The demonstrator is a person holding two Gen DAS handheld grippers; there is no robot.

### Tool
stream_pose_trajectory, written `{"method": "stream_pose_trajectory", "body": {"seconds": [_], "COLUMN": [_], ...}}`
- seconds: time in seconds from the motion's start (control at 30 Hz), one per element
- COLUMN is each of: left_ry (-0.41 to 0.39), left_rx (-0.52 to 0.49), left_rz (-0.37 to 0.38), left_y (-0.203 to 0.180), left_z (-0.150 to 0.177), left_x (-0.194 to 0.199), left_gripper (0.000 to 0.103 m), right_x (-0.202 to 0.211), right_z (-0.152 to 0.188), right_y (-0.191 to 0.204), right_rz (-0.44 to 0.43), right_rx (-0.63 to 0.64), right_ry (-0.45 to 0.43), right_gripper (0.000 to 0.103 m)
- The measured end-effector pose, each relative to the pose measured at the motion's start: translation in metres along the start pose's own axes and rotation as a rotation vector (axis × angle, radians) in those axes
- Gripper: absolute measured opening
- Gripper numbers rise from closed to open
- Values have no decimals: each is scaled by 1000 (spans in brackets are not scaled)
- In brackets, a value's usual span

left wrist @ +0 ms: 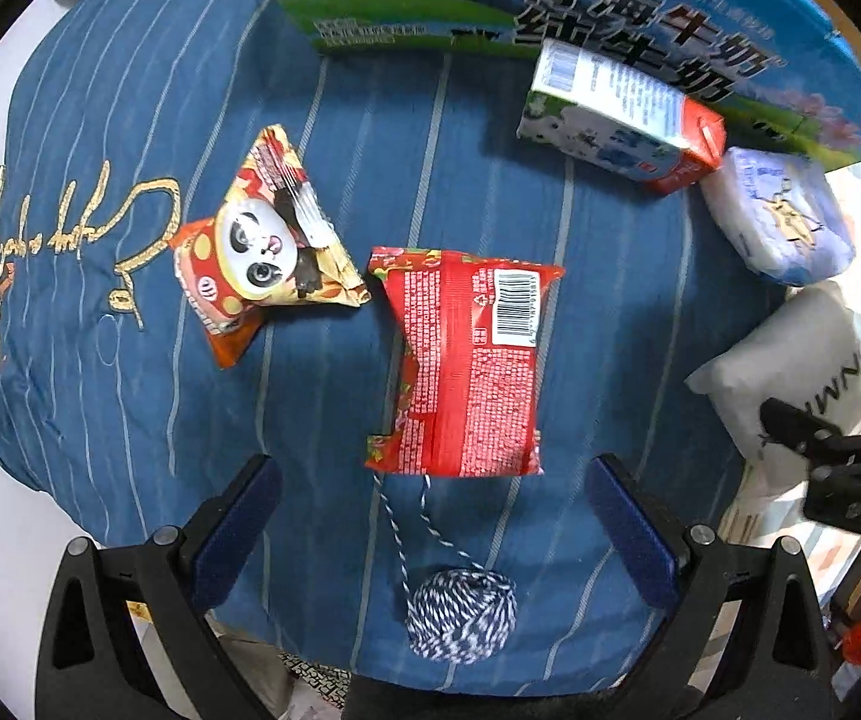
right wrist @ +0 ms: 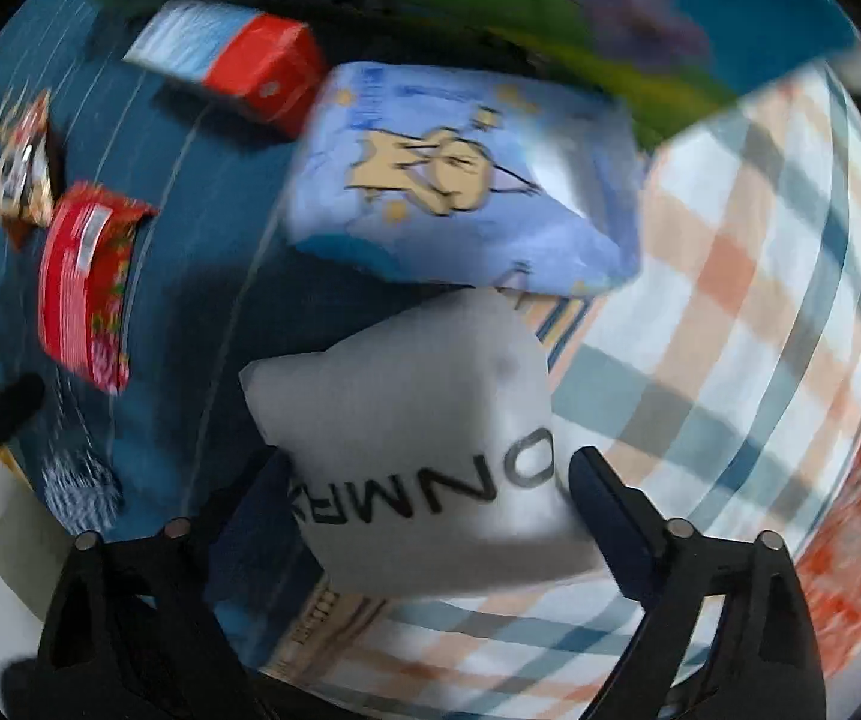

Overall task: Organize soft objects
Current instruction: 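Grasp the red snack bag with the left tool while the right tool grasps the white NMAX pouch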

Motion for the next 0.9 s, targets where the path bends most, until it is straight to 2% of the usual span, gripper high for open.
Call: {"method": "stream_pose_trajectory", "body": {"seconds": [0.17, 0.23, 0.33, 0.4, 0.5, 0.57, 0.63, 0.67, 0.7, 0.73, 0.8, 0.83, 0.9], "left_ry": [14, 11, 7, 9, 12, 15, 24, 13, 7, -2, -21, -23, -32], "left_rx": [-31, -50, -80, -102, -147, -162, -159, -135, -120, -120, -133, -140, -157], "left_rz": [8, 13, 26, 32, 26, 36, 45, 78, 101, 101, 102, 99, 88], "left_y": [-8, -13, -22, -28, -33, -37, -38, -37, -38, -37, -38, -38, -40], "left_z": [-4, -8, -16, -21, -28, -31, -32, -35, -36, -37, -39, -40, -39], "left_x": [-11, -14, -20, -25, -37, -44, -53, -53, -52, -51, -47, -45, -41], "left_gripper": [103, 103, 103, 103, 103, 95, 74, 72, 66, 57, 48, 47, 46], "right_x": [5, 7, 14, 21, 28, 37, 41, 38, 35, 31, 20, 15, 12], "right_z": [10, 21, 50, 67, 70, 60, 57, 57, 57, 55, 58, 62, 69], "right_y": [-28, -49, -76, -84, -88, -81, -75, -72, -69, -71, -71, -73, -78], "right_rz": [-75, -97, -144, -156, -117, -71, -62, -65, -50, -20, 24, 36, 79], "right_rx": [-207, -356, -632, -719, -680, -631, -608, -612, -613, -612, -615, -630, -637], "right_ry": [-17, -23, -35, -48, -54, -76, -83, -61, -40, -18, 14, 25, 37], "right_gripper": [82, 80, 81, 85, 90, 97, 103, 103, 103, 103, 103, 102, 89]}}
Point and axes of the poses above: each gripper's, at about its wrist camera, not at the fingertips, and x roughly against the way its jaws point, y to its left, z to its underside, the point moved 7 cm from there along -x, roughly the way its jaws point, and after that the axes turned 12 degrees about -y, right-handed, at the moved point
